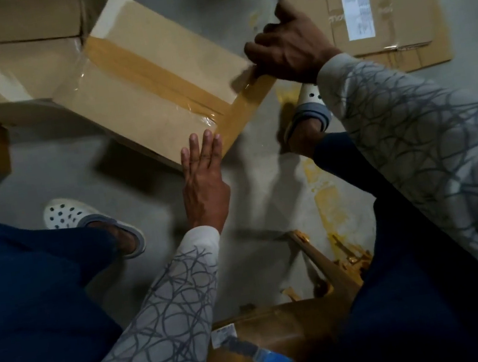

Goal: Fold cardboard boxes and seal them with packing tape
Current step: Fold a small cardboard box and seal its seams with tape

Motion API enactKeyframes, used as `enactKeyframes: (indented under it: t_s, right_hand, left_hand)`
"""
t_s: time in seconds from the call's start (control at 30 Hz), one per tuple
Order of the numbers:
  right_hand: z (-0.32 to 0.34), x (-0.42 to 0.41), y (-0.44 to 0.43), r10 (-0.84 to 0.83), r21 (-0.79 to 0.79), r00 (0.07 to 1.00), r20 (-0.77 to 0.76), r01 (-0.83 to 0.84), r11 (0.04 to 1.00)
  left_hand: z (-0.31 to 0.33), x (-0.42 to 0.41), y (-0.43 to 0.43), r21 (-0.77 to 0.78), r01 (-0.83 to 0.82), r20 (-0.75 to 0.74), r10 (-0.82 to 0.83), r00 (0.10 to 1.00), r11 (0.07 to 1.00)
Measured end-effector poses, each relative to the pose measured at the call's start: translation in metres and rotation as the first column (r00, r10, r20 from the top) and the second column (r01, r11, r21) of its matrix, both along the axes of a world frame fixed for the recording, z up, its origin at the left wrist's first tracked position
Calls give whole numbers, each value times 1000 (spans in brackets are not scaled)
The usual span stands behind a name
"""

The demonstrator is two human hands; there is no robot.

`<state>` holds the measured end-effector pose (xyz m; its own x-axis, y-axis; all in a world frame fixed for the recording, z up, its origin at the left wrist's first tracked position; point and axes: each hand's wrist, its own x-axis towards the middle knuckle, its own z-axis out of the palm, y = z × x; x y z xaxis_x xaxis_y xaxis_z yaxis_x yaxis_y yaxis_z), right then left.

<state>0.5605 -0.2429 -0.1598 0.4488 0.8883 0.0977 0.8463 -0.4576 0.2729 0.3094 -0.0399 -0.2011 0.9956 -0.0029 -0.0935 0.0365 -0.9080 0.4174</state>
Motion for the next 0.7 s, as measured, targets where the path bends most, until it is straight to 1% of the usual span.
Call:
enactKeyframes:
  t_s: [0.03, 0.07, 0.13, 0.17, 0.2, 0.27, 0.33, 0.4, 0.47, 0.53, 0.6, 0.7]
  right_hand:
    - [-5, 0, -1, 33, -30, 994, 103, -31, 999]
    - [-4, -5, 4, 24, -81, 988, 150, -12, 997]
    - [-4, -9, 6, -42, -110, 986, 160, 60, 992]
    - [-7, -8, 6, -124, -95, 983, 137, 138, 986]
    - [-3, -10, 8, -161, -98, 981, 109, 172, 980]
    - [-3, -10, 6, -180, -109, 984, 19, 181, 977]
    - [-3, -3, 5, -178, -83, 981, -76, 172, 982]
    - [1, 3, 3, -168, -66, 966, -194, 158, 985]
    - [5, 1, 3, -147, -71, 955, -258, 133, 989]
    - [7, -10, 6, -95, -112, 956, -278, 66, 991]
    - [8, -27, 13, -40, -139, 960, -278, 1, 990]
    - [2, -56, 22, 23, -136, 949, -314, -68, 988]
  left_hand:
    - [-2, 0, -1, 0, -2, 4, 2, 1000, 1000]
    - [1, 1, -2, 5, 4, -4, -4, 1000, 1000]
    - [-1, 4, -2, 6, 14, -28, -14, 1000, 1000]
    - [-2, 5, -2, 7, 14, -25, -13, 1000, 1000]
    - [-3, 4, -1, 14, 12, -22, -12, 1000, 1000]
    - [-3, 3, -2, 15, 14, -18, -14, 1000, 1000]
    - [-4, 4, 1, 11, 22, -11, -21, 1000, 1000]
    - [-4, 2, 6, 16, 40, 12, -40, 999, 999]
    - [-6, -7, 14, 8, 40, 64, -41, 997, 999]
    - [-6, -20, 23, -9, -1, 105, 2, 994, 1000]
    - [-5, -37, 32, -19, -66, 109, 68, 992, 998]
    - [-1, -57, 48, -43, -151, 104, 154, 983, 988]
